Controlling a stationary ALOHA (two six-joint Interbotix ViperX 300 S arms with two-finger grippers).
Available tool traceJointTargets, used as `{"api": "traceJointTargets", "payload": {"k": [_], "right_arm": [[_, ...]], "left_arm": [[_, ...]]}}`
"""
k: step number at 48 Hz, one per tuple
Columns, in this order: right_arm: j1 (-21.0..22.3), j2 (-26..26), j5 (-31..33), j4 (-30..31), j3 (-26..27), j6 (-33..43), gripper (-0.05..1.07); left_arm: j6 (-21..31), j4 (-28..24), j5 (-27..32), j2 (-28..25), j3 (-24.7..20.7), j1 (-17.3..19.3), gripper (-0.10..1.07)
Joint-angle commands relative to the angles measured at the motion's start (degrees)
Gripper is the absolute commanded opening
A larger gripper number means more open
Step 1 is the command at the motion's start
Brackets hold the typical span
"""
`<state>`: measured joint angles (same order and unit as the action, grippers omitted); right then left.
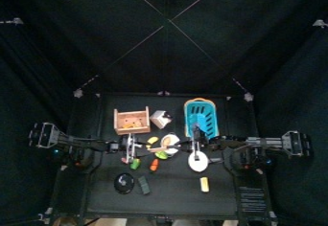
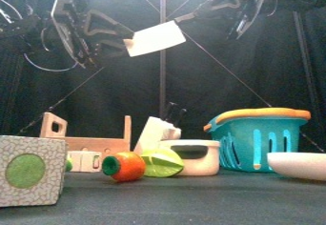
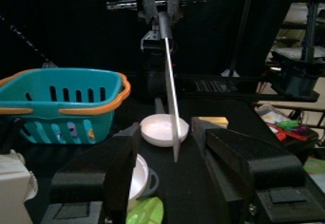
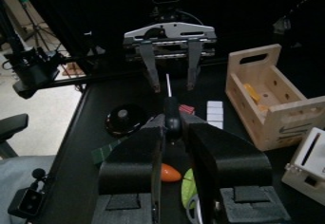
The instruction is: Grab cleaver with other hand
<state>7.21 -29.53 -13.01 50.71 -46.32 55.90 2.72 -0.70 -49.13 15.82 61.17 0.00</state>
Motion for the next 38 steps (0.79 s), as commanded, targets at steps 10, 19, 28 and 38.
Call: {"api": "traceJointTargets", "payload": {"k": [10, 19, 28, 38], "right_arm": [[0.4, -0.3, -0.8, 0.0, 1.7, -0.2, 0.57], [0.4, 0.0, -0.9, 0.1, 1.2, -0.1, 0.59], [0.3, 1.0, -0.4, -0.8, 1.1, 0.3, 0.63], [-0.2, 1.9, 3.3, -2.8, 1.4, 0.4, 0.85]], "left_arm": [[-0.1, 0.2, -1.3, 0.0, -1.0, 0.2, 0.60], [0.0, 0.2, -1.4, 0.0, -1.0, 0.2, 0.46], [0.0, 0.0, -1.4, 0.0, -0.6, 0.1, 0.45], [0.0, 0.0, -1.2, 0.2, 0.4, -0.2, 0.45]]}}
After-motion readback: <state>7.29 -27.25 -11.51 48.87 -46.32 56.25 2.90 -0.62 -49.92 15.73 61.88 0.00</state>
